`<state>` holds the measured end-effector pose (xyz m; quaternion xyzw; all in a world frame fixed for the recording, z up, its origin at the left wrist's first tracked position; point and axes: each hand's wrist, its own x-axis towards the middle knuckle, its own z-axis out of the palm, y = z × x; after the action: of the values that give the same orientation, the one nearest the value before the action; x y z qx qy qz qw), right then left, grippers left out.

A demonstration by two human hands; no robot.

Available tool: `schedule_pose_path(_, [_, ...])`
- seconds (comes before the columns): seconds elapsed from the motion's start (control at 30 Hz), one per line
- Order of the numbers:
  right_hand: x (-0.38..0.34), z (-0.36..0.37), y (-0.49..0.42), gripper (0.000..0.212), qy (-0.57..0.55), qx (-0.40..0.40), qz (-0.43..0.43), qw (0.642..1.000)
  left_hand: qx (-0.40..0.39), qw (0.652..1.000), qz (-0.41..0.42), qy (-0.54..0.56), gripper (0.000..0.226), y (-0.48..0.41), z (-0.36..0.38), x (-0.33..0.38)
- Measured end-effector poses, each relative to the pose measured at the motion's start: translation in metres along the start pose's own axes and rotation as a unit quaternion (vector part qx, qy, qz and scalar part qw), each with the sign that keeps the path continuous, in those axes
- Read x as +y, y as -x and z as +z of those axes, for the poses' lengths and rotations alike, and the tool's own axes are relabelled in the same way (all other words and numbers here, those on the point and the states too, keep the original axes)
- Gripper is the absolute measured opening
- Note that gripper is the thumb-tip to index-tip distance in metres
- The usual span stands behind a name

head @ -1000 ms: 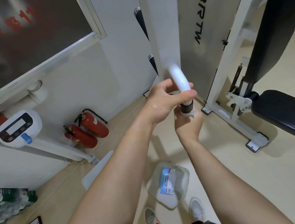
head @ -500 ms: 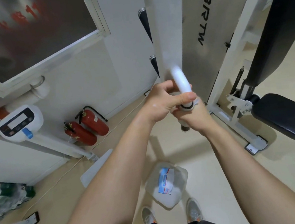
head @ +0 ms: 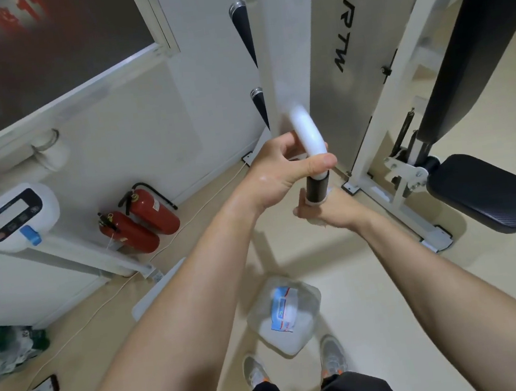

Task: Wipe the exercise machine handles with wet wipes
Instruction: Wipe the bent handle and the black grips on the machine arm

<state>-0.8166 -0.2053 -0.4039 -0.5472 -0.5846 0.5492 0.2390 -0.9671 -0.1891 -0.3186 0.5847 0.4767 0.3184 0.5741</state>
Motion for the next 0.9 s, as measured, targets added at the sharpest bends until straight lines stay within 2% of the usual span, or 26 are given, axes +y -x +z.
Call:
schedule_pose_path(0.07, [-0.034,-0.008,0.011,0.024,-0.067,0.013,-0.06,0.996,-0.004,1.0,-0.003,0.003,0.055,-0.001,0.0,0.0])
schedule_pose_path(0.13, [-0.057,-0.003,0.021,0.025,-0.129,0.079,-0.106,0.983,-0.011,1.0,-0.01,0.009,0.054,-0.003,0.002,-0.001])
schedule_pose_path(0.23, [-0.047,0.026,0.017,0.028,-0.137,0.268,-0.092,0.949,-0.013,1.0,-0.008,0.018,0.05,-0.006,0.005,-0.002])
schedule_pose_path(0.3, [-0.013,0.044,0.003,0.034,-0.122,0.333,-0.042,0.934,-0.017,1.0,-0.007,0.02,0.051,-0.007,0.004,-0.002])
schedule_pose_path(0.4, [0.035,0.053,-0.009,0.04,-0.131,0.28,0.025,0.951,-0.019,1.0,0.0,0.018,0.054,-0.008,0.001,-0.004])
schedule_pose_path(0.47, [0.042,0.042,-0.012,0.043,-0.066,0.205,0.028,0.976,-0.016,1.0,0.005,0.016,0.054,-0.008,-0.002,-0.004])
schedule_pose_path(0.53, [0.023,0.022,-0.01,0.039,-0.003,0.099,0.02,0.995,-0.019,1.0,0.004,0.013,0.055,-0.008,-0.006,-0.004])
schedule_pose_path(0.6, [-0.01,0.001,-0.002,0.027,-0.007,0.003,-0.025,1.0,-0.026,1.0,0.004,0.006,0.057,-0.008,-0.008,-0.004])
schedule_pose_path(0.63, [-0.027,-0.009,0.001,0.025,-0.019,-0.02,-0.053,0.998,-0.029,1.0,0.002,0.005,0.058,-0.008,-0.007,-0.004])
schedule_pose_path(0.67, [-0.041,-0.015,0.006,0.023,-0.029,-0.023,-0.083,0.996,-0.03,0.999,-0.001,0.009,0.057,-0.007,-0.005,-0.005])
schedule_pose_path(0.73, [-0.046,-0.009,0.007,0.013,-0.059,0.036,-0.114,0.991,-0.031,0.999,-0.009,0.03,0.052,-0.007,-0.001,-0.007])
schedule_pose_path(0.83, [0.0,0.024,-0.004,0.024,-0.097,0.203,-0.059,0.973,-0.027,0.999,-0.005,0.039,0.049,-0.01,0.002,-0.008])
schedule_pose_path(0.9, [0.037,0.045,-0.011,0.034,-0.125,0.244,-0.003,0.962,-0.037,0.999,-0.004,0.04,0.045,-0.012,0.001,-0.01])
